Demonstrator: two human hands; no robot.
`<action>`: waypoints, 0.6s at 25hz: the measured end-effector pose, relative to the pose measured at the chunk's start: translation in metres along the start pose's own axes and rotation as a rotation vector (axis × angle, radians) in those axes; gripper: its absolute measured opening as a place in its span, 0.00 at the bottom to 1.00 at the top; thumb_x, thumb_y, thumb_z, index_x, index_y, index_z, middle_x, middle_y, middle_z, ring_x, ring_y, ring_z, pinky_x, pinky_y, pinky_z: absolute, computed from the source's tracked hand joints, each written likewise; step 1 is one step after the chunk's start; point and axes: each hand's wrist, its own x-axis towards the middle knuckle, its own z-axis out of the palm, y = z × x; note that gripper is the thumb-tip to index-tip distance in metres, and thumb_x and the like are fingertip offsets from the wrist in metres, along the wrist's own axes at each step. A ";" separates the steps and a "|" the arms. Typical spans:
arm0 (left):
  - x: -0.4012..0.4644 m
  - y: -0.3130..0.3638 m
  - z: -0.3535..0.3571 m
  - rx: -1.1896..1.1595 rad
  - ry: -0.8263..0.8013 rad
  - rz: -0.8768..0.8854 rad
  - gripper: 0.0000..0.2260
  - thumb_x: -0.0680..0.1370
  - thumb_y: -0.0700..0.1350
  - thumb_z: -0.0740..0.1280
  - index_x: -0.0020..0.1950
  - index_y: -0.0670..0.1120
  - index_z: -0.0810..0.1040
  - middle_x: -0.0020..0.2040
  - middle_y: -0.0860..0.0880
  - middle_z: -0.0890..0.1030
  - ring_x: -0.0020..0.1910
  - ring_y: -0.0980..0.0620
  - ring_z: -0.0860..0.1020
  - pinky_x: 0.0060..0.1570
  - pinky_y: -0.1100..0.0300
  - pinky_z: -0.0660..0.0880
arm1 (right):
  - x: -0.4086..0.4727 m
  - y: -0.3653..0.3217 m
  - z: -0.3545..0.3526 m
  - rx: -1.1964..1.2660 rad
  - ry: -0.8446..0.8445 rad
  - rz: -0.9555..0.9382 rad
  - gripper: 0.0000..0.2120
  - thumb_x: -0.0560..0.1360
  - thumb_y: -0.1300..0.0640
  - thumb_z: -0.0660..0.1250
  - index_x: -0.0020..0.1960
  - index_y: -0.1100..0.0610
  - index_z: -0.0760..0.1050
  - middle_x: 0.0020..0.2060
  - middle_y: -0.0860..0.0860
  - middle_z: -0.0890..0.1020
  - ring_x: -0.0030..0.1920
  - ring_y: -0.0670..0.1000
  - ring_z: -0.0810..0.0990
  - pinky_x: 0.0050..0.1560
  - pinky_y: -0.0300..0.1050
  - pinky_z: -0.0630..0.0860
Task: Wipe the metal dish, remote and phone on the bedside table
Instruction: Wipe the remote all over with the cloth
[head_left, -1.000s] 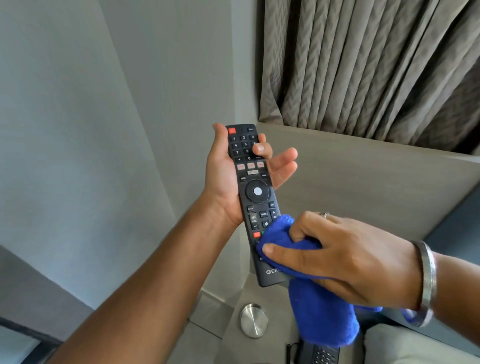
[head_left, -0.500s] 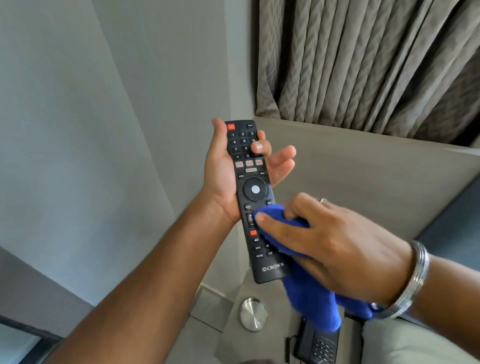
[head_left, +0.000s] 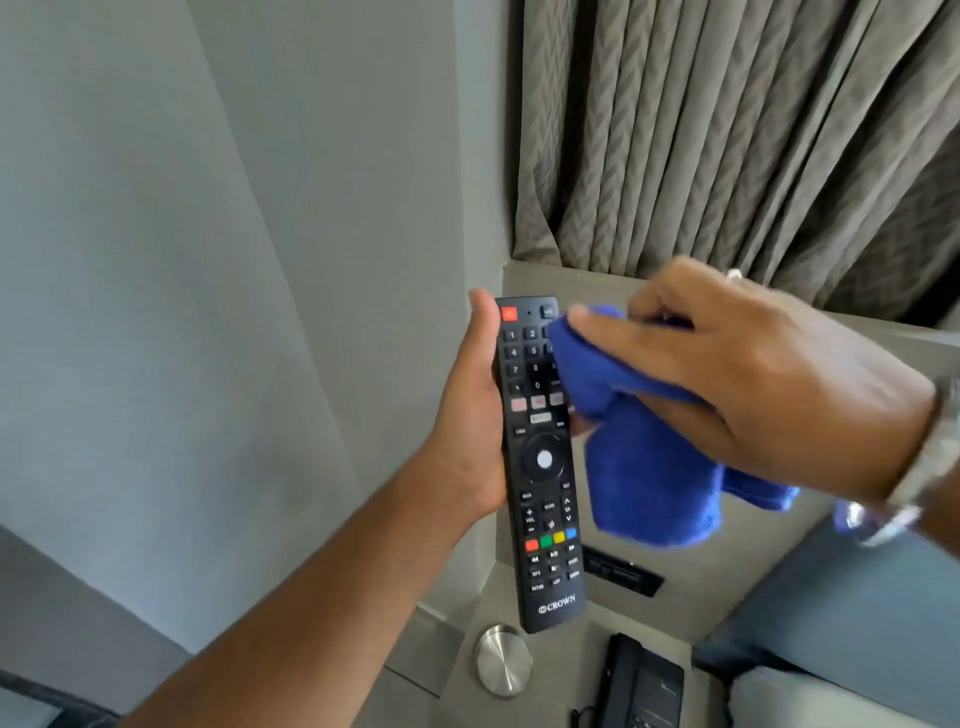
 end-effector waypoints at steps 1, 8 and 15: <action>0.000 -0.003 0.002 0.012 -0.035 0.015 0.33 0.80 0.69 0.51 0.63 0.44 0.80 0.57 0.44 0.84 0.59 0.47 0.81 0.59 0.53 0.77 | 0.011 0.000 0.001 -0.031 0.046 0.097 0.18 0.77 0.56 0.61 0.65 0.56 0.74 0.46 0.57 0.74 0.36 0.59 0.74 0.36 0.54 0.77; 0.009 0.009 -0.009 -0.062 0.194 0.062 0.30 0.75 0.72 0.58 0.51 0.45 0.78 0.51 0.46 0.86 0.57 0.45 0.83 0.56 0.49 0.80 | 0.012 -0.046 0.050 0.168 -0.116 0.226 0.21 0.74 0.59 0.63 0.67 0.55 0.70 0.52 0.58 0.74 0.41 0.59 0.76 0.40 0.56 0.77; 0.014 0.036 -0.033 -0.081 0.316 0.159 0.30 0.78 0.71 0.55 0.46 0.46 0.80 0.39 0.50 0.82 0.47 0.44 0.85 0.42 0.53 0.83 | -0.061 -0.067 0.068 0.107 -0.289 0.085 0.26 0.65 0.59 0.71 0.63 0.51 0.76 0.39 0.53 0.75 0.31 0.54 0.70 0.23 0.45 0.73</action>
